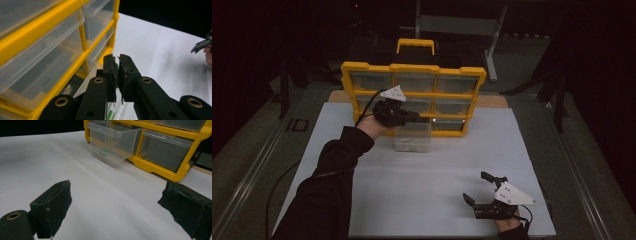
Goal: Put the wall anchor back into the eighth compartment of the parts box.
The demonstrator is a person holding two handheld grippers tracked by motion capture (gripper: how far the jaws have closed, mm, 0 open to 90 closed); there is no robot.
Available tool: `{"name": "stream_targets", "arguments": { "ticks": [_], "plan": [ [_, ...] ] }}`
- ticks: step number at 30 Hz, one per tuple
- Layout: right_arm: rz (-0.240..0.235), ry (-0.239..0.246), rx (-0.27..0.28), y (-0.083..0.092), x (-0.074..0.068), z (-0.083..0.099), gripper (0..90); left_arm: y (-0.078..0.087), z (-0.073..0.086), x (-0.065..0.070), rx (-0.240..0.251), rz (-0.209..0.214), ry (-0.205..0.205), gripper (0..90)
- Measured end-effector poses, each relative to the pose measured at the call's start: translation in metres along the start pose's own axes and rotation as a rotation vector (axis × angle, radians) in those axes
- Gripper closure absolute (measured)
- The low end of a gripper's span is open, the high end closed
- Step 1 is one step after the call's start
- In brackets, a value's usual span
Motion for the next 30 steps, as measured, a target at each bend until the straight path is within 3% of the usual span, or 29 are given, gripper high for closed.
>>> {"name": "stream_targets", "arguments": {
  "ticks": [7, 22, 30],
  "plan": [
    [-0.003, 0.000, 0.001, 0.000, 0.000, 0.000, 8.4, -0.011, 0.003, -0.001, -0.043, -0.035, 0.022, 83.6],
    [-0.007, -0.005, -0.007, 0.000, 0.000, 0.001, 8.4, -0.037, 0.012, -0.004, -0.199, -0.120, 0.061, 83.6],
    [-0.006, -0.006, -0.002, 0.000, 0.001, 0.001, 8.4, -0.043, 0.019, -0.004, -0.270, -0.118, 0.064, 83.5]
  ]
}}
Point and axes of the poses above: each handheld gripper's, and its own axes: y roughly backward along the jaws, z roughly out of its underside, x roughly to its right, the point moved 1 cm from there along -y, roughly forward along the jaws, and after that the axes turned 1 degree about -x, right-handed, at the moved point
